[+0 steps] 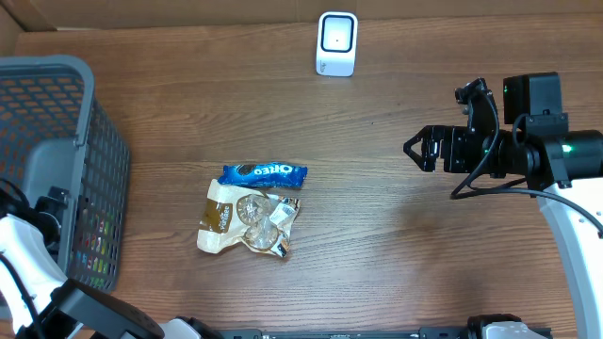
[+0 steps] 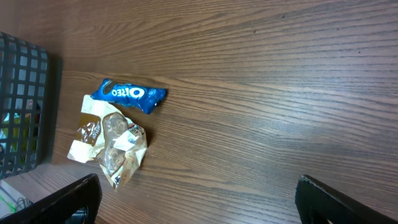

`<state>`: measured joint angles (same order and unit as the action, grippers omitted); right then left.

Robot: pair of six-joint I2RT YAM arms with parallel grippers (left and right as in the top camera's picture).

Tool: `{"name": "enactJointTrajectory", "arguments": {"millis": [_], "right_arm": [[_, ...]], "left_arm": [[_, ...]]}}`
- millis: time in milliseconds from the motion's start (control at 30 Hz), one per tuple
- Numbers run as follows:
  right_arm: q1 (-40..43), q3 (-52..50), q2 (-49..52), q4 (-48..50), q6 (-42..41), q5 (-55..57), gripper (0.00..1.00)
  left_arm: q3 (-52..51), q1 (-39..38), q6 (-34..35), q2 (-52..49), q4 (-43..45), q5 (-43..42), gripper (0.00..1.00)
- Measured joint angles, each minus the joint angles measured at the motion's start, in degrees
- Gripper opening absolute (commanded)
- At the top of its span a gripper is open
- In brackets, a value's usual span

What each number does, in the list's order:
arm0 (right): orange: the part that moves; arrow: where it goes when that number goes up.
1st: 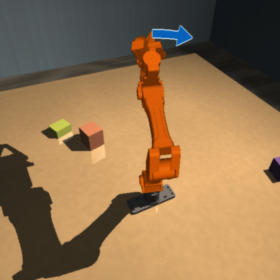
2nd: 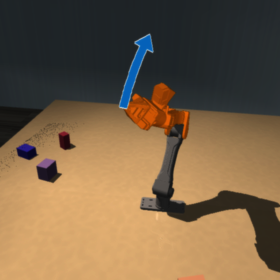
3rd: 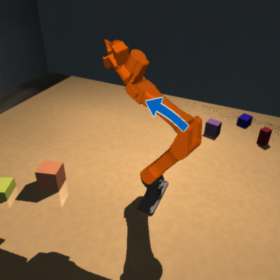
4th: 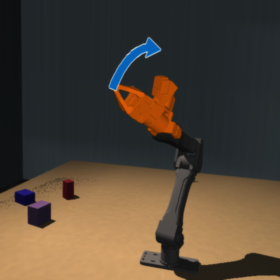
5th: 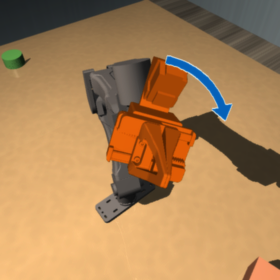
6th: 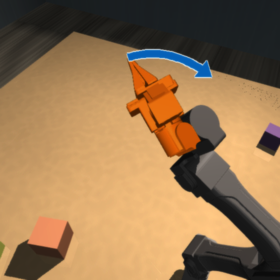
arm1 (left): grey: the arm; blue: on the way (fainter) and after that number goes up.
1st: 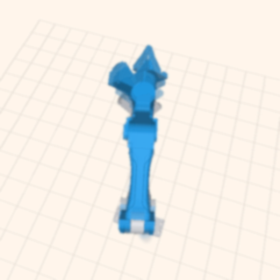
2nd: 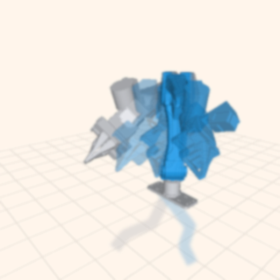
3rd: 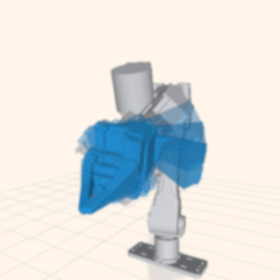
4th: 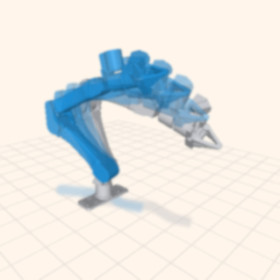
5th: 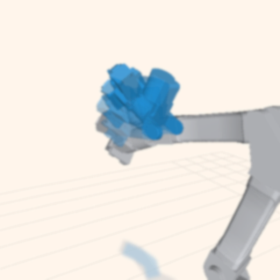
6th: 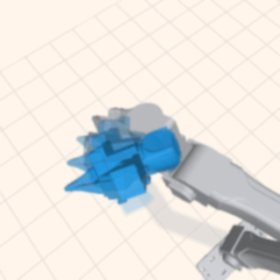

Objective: Scan the item barcode
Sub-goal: 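Reach the left gripper into the basket and grasp the Haribo bag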

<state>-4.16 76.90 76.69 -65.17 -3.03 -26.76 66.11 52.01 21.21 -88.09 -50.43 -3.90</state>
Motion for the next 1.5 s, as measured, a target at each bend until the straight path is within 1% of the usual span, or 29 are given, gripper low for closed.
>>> {"name": "enactJointTrajectory", "arguments": {"millis": [233, 433, 567, 633, 667, 733, 767, 800, 833, 867, 900, 1067, 1167, 1367, 1500], "right_arm": [[0.00, 0.00, 0.00, 0.02, 0.02, 0.00, 1.00], [0.00, 0.00, 0.00, 0.02, 0.00, 0.00, 1.00], [0.00, 0.00, 0.00, -0.02, 0.02, 0.00, 1.00], [0.00, 0.00, 0.00, -0.07, 0.00, 0.00, 1.00], [0.00, 0.00, 0.00, -0.04, 0.00, 0.00, 1.00], [0.00, 0.02, 0.00, -0.04, 0.02, -0.02, 1.00], [0.00, 0.00, 0.00, -0.04, 0.00, 0.00, 1.00], [0.00, 0.02, 0.00, -0.07, 0.00, 0.00, 1.00], [0.00, 0.02, 0.00, -0.04, 0.02, 0.00, 1.00], [0.00, 0.02, 0.00, -0.07, 0.00, 0.00, 1.00], [0.00, 0.00, 0.00, -0.07, -0.02, 0.00, 1.00], [0.00, 0.00, 0.00, -0.04, -0.02, 0.00, 1.00], [0.00, 0.02, 0.00, -0.02, 0.02, 0.00, 1.00], [0.00, 0.00, 0.00, -0.04, 0.00, 0.00, 1.00], [0.00, 0.00, 0.00, -0.02, 0.00, 0.00, 1.00]], "left_arm": [[-4.52, 0.00, 1.38, -1.20, 4.94, 0.00, 1.00], [-4.68, 0.00, 2.47, -7.13, 5.55, 0.70, 1.00], [-4.55, 0.00, 3.30, -10.75, 6.25, 1.16, 0.97], [-4.15, 0.00, 3.58, -11.28, 6.34, 1.53, 0.92], [-3.91, 0.00, 3.74, -11.58, 6.36, 1.73, 0.87], [-3.30, 0.00, 4.02, -12.31, 6.56, 2.10, 0.73], [-2.97, 0.00, 4.15, -12.63, 6.80, 2.25, 0.64], [-2.71, 0.00, 4.50, -12.87, 6.97, 2.40, 0.49], [-2.62, 0.00, 4.35, -12.96, 7.26, 2.40, 0.39], [-2.58, 0.00, 4.39, -13.07, 7.45, 2.38, 0.23], [-2.56, 0.00, 4.39, -13.07, 7.74, 2.12, 0.17], [-2.14, 0.00, 4.39, -13.33, 7.85, 0.24, 0.05], [-1.16, 0.35, 3.87, -13.92, 6.67, -1.77, 0.04], [2.32, 0.50, -3.08, -15.72, 3.21, -12.63, 0.04], [6.84, 0.48, -5.14, -15.76, -0.79, -17.49, 0.04]]}}
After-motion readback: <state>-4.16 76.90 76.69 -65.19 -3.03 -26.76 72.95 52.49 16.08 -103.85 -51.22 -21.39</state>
